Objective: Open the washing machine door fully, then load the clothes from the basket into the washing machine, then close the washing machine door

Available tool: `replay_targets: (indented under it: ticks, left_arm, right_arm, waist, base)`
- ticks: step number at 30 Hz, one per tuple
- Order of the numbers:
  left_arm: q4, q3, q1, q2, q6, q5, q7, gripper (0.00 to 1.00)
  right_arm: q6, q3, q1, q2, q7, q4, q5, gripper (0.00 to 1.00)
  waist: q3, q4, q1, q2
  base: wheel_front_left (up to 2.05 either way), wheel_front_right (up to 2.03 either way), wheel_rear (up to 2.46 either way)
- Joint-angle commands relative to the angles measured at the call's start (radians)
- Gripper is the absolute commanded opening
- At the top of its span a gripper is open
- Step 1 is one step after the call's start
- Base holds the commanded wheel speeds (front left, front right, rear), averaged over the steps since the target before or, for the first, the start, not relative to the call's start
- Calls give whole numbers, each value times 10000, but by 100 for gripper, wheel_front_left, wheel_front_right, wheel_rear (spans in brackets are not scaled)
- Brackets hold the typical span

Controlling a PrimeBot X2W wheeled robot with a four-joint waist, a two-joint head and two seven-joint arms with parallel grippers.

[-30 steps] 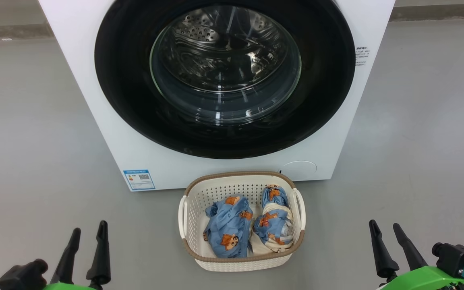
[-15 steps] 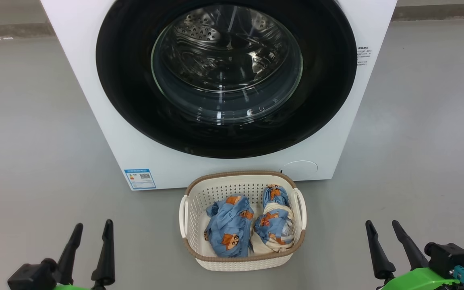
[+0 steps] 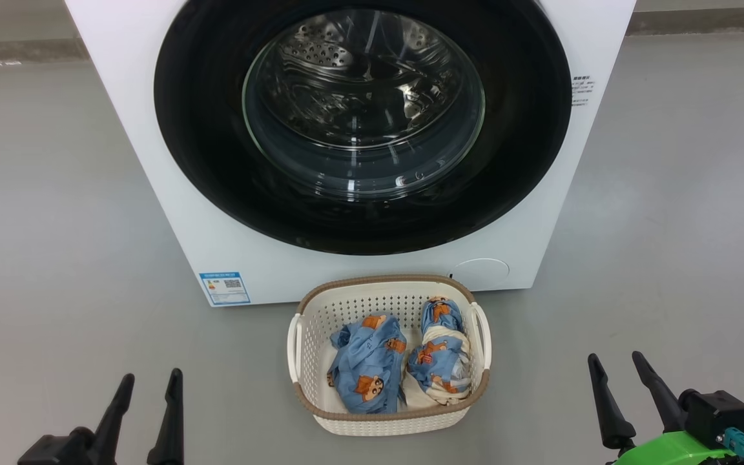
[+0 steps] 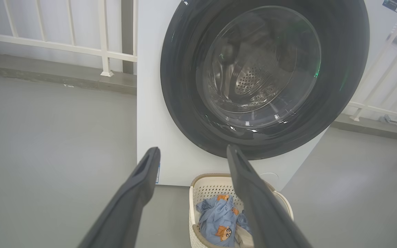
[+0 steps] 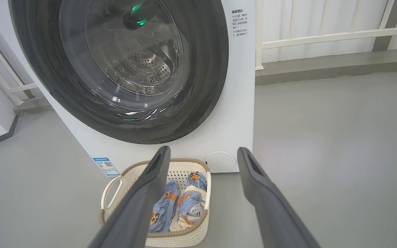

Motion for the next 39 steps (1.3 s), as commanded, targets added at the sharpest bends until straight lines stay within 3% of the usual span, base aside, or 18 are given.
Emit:
replay_targets:
  ticks: [1,16,25,39]
  left_arm:
    - [-135,326,-282,253,-23,-52,-105,100]
    - [113,383,-348,232,-23,-45,-105,100]
    - [-144,778,-362,140,-23,709,-105,100]
    - [-176,805,-424,68,-23,838,-105,100]
  right_arm:
    - [16,157,-87,-55,-120,-235,-85,100]
    - [16,-28,-29,-30,-120,-63,-540,100]
    - [16,-19,-64,-4,-120,-88,-555,100]
    - [16,-19,-157,68,-120,-148,-598,100]
  waist:
    - [-2,7,0,-1]
    - [44,45,0,-1]
    - [81,54,0,-1]
    - [297,46,0,-1]
  base:
    - [0,0,0]
    - [0,0,0]
    - [9,9,-19]
    - [89,89,-178]
